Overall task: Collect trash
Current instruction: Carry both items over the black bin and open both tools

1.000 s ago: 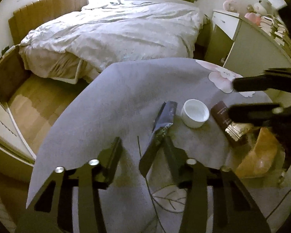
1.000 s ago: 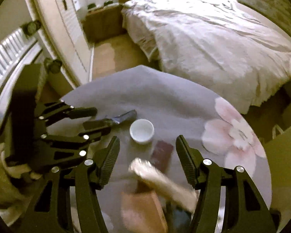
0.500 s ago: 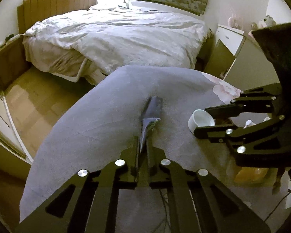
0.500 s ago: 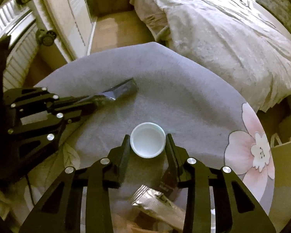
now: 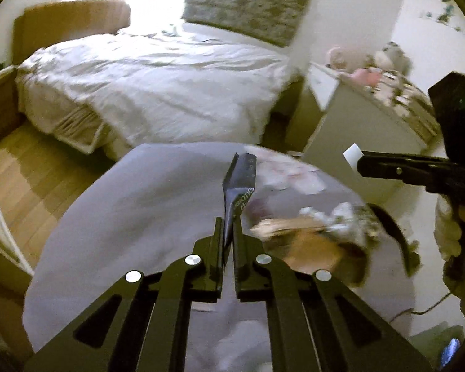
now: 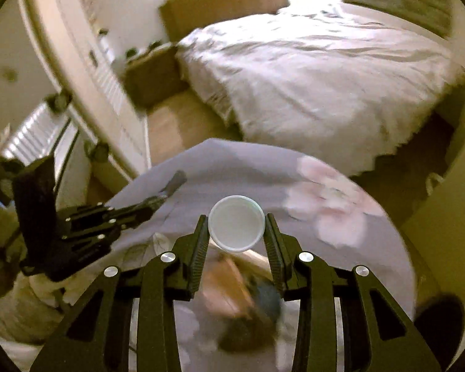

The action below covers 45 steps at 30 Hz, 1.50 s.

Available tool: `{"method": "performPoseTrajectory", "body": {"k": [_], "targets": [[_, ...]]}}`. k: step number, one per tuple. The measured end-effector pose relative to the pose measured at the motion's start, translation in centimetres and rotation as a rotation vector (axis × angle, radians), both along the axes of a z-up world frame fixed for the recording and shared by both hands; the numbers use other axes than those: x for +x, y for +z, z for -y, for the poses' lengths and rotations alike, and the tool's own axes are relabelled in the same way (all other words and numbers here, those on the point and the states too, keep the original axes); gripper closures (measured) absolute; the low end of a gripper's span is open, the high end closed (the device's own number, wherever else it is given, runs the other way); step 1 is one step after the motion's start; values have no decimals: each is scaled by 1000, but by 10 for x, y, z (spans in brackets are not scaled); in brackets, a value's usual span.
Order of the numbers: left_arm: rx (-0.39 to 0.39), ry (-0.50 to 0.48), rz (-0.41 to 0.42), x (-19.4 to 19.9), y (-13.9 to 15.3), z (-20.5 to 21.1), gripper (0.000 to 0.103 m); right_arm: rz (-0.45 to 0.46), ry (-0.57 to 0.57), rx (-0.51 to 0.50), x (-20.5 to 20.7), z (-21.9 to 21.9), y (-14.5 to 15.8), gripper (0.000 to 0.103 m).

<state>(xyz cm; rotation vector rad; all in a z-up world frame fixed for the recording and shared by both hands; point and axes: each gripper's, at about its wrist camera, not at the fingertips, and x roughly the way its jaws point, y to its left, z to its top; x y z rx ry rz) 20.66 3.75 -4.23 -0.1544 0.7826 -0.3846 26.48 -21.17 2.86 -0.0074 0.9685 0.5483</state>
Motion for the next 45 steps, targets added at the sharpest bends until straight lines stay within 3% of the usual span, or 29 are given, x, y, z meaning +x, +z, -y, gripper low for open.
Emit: {"method": "performPoseTrajectory", "body": {"k": [5,10,17,23,32,45], "targets": [[-13,-131,31,-10,23,66,97,11,-144,34,-29,81,19,66],[-27,-262,31,-17,31,139,97,-1,-291,56,-52,163,16,66],[-40,-426,-16,-16,23,245,97,-37,-460,68,-78,251,-7,66],[-28,-504,-75,-18,2,306,96,-112,-618,132,-94,322,-46,66],[40,-582,-123,-18,-27,370,96,-207,-758,148,-112,384,-100,66],[78,-612,-177,-19,-50,401,96,-264,-820,174,-114,404,-135,66]]}}
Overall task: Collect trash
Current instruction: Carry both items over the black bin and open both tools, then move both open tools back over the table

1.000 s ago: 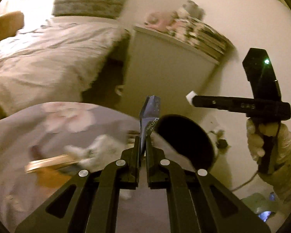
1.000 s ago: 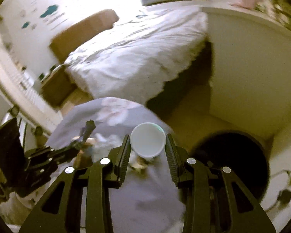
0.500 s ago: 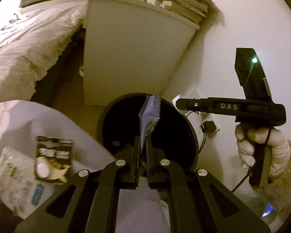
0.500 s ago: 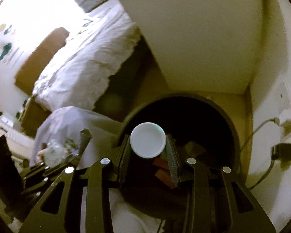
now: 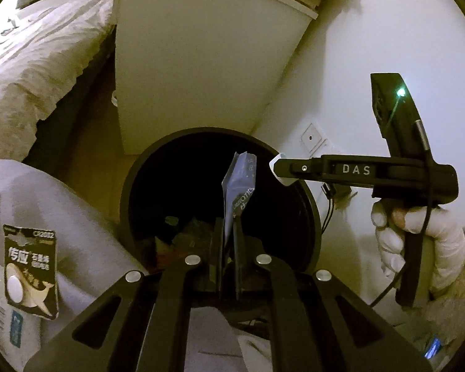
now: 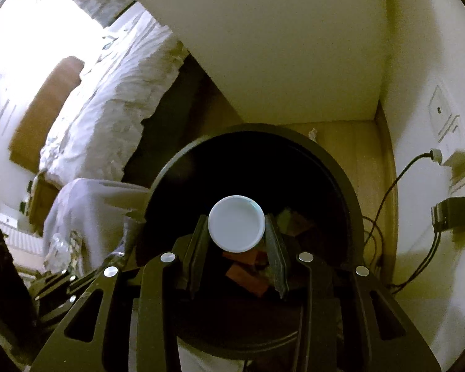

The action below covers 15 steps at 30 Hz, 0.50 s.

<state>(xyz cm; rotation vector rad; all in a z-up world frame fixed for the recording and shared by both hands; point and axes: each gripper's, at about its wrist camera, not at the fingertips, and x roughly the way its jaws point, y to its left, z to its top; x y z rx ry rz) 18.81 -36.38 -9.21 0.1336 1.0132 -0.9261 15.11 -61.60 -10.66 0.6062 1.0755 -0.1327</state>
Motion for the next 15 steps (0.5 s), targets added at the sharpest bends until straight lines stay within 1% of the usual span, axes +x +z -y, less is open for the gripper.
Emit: {"method": "performPoseTrajectory", "body": {"k": [6,7,9,10,12,13,14,15], "targets": [[10,-5,-1,0,0,7,96,-12,-14,16,1,3,-6,66],[12,0,4,0,0,7,94,-14,-17,18,0,4,-6,66],[18,6,7,0,0,7,93,-21,-23,29,0,7,-6,66],[22,8,10,0,0,8,90,-27,-28,39,0,8,-7,66],[28,14,17,-1,1,6,70,-44,-30,46,-1,7,-9,59],[27,21,22,-2,3,5,51,-47,-35,46,-1,6,-9,47],[22,35,32,-3,5,1,37,-46,-42,46,-3,7,-8,41],[12,47,44,-4,9,-2,34,-47,-47,45,-4,5,-7,39]]}}
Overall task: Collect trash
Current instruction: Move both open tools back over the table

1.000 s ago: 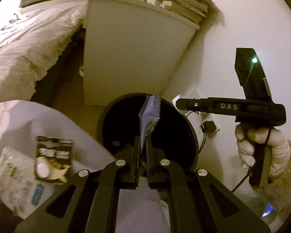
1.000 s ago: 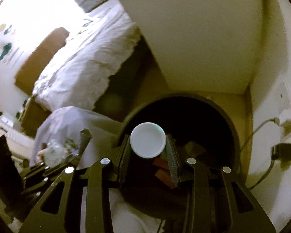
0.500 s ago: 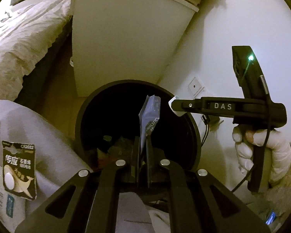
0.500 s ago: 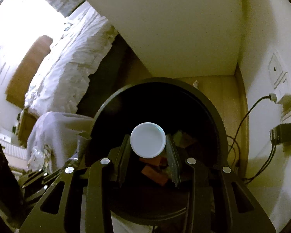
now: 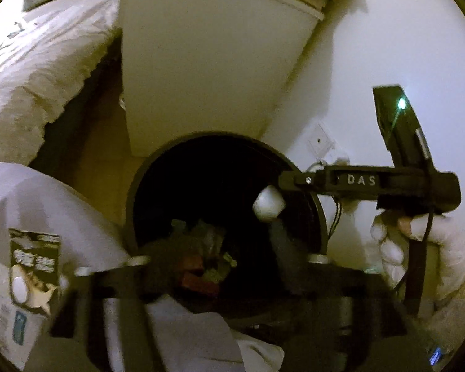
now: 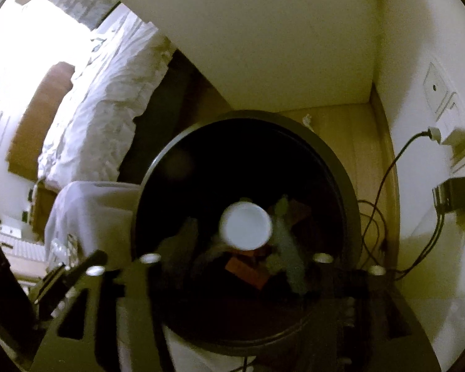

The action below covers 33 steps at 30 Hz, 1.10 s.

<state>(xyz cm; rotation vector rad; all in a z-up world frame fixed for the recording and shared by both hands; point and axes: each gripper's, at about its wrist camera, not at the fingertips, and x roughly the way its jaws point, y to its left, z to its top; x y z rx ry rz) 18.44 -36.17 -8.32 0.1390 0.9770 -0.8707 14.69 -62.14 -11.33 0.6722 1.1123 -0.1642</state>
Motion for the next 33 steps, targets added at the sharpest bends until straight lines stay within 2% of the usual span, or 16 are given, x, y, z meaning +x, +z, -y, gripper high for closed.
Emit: {"method": "performPoseTrajectory", "body": {"k": [2,8,13,17,19,21,25,27,30,33], "targets": [[-7,11,16,-2,6,-6,30,-5,1,-5,-1,-3,4,35],[-32,51,63,-14,29,-40,17,52,77,-38,3,-35,32,35],[-96,146,80,-20,48,-110,16,135,261,-124,12,-100,67,35],[-122,258,92,-19,52,-179,16,225,511,-228,17,-185,96,35],[-115,344,106,-16,48,-225,16,251,617,-254,17,-224,103,28],[-107,409,96,-13,39,-265,16,268,705,-257,20,-260,107,26],[-63,496,16,-2,11,-330,16,292,894,-264,26,-336,106,26],[-86,526,-38,3,-1,-356,16,311,993,-305,23,-373,102,26],[-107,534,-51,4,-11,-380,16,344,1111,-374,17,-416,94,26],[-102,489,-41,5,-17,-380,16,346,1175,-480,16,-440,82,26]]}}
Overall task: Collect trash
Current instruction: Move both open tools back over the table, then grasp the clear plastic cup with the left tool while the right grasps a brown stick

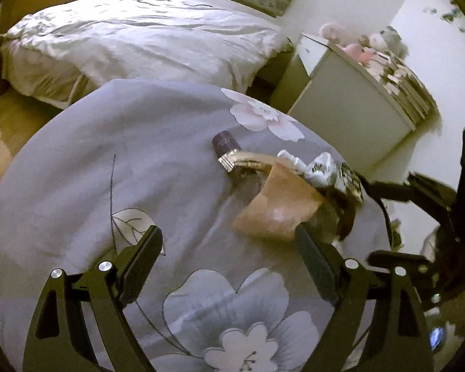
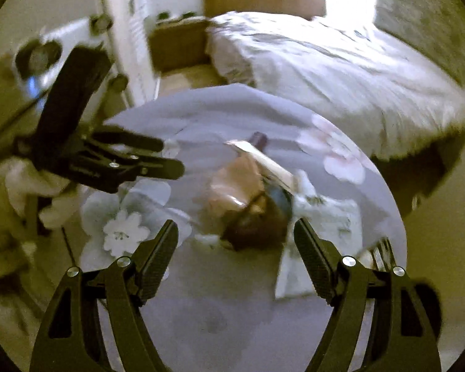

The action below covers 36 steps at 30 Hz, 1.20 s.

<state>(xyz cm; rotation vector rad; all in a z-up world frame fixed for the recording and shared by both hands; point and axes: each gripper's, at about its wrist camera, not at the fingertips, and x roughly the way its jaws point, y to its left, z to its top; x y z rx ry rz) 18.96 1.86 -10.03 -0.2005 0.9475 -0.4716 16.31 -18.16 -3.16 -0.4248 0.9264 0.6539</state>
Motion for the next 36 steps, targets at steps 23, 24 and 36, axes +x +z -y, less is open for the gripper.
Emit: {"method": "performPoseTrajectory", "body": {"k": [23,24,36], "targets": [[183,-312,206,-15,27,61,9,-391,-393,409,36,118,-9,56],[217,-339,244,-17,31,67,9,-396,-403,423,34,125,-7,56],[1034,-965,647,-70,-31,144,10,-411,-442,497,18,155,4,56]]}}
